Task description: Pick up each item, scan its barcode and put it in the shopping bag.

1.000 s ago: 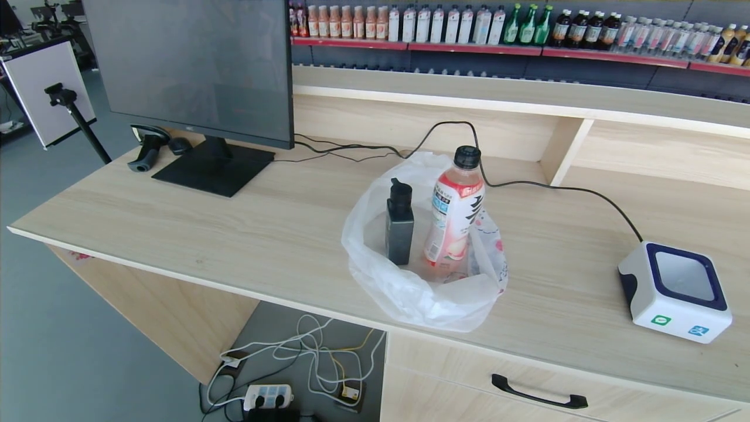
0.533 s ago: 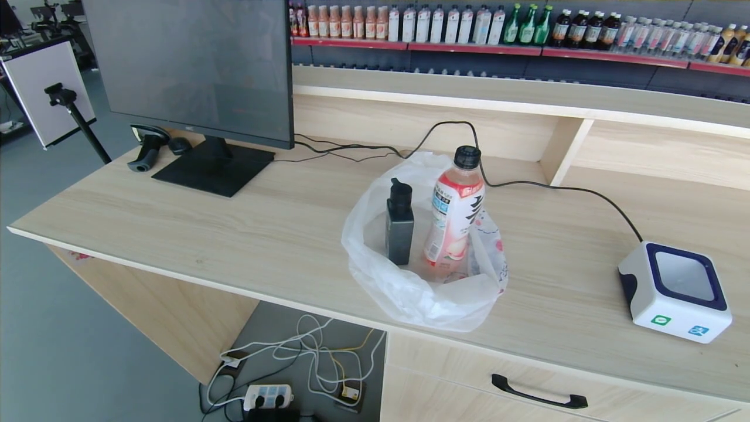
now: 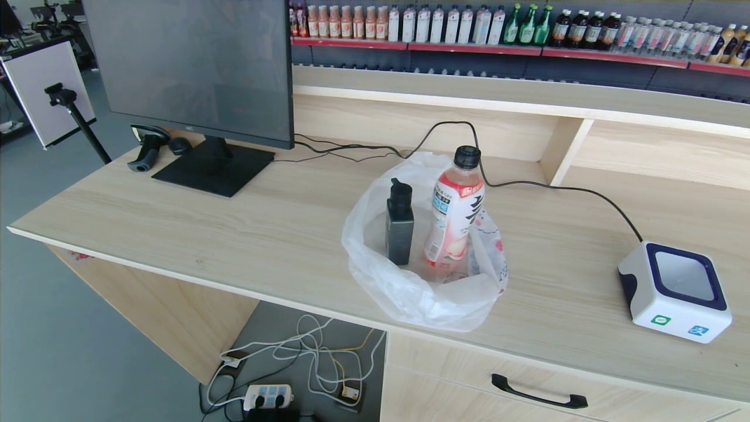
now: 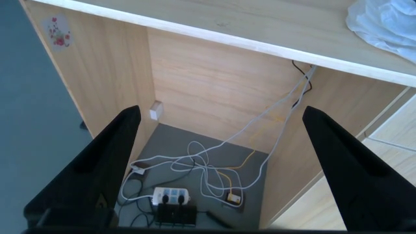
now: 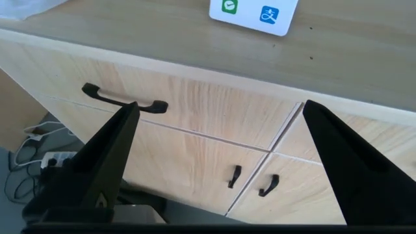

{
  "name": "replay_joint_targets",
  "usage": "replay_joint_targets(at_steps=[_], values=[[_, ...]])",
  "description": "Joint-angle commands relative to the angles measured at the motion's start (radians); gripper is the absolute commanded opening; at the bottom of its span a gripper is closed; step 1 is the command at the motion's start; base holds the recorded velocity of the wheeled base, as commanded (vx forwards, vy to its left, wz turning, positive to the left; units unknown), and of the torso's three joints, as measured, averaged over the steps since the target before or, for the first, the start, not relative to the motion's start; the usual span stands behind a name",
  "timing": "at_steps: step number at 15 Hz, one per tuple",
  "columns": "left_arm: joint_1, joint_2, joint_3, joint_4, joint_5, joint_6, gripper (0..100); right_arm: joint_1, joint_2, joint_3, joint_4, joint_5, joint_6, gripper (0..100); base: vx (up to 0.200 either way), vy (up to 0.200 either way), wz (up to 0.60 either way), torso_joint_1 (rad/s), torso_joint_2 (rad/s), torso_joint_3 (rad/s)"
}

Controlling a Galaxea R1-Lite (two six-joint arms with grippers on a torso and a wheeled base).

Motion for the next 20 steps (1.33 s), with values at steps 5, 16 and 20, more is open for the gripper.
replay_joint_targets(at_steps=[5, 16, 20], values=[[0.0, 0.002, 0.0, 0.0, 0.0, 0.0, 100, -0.008, 0.003, 0.0, -0.001, -0.002, 0.005, 100, 0.0, 0.0, 0.0, 0.0, 0.0, 0.0], [0.0, 0.002, 0.0, 0.0, 0.0, 0.001, 100, 0.047, -0.074, 0.0, -0.001, -0.002, 0.022, 100, 0.0, 0.0, 0.0, 0.0, 0.0, 0.0], [0.0, 0.002, 0.0, 0.002, 0.0, 0.0, 100, 0.047, -0.074, -0.001, -0.001, 0.0, 0.013, 100, 0.0, 0.0, -0.3, 0.0, 0.0, 0.001]])
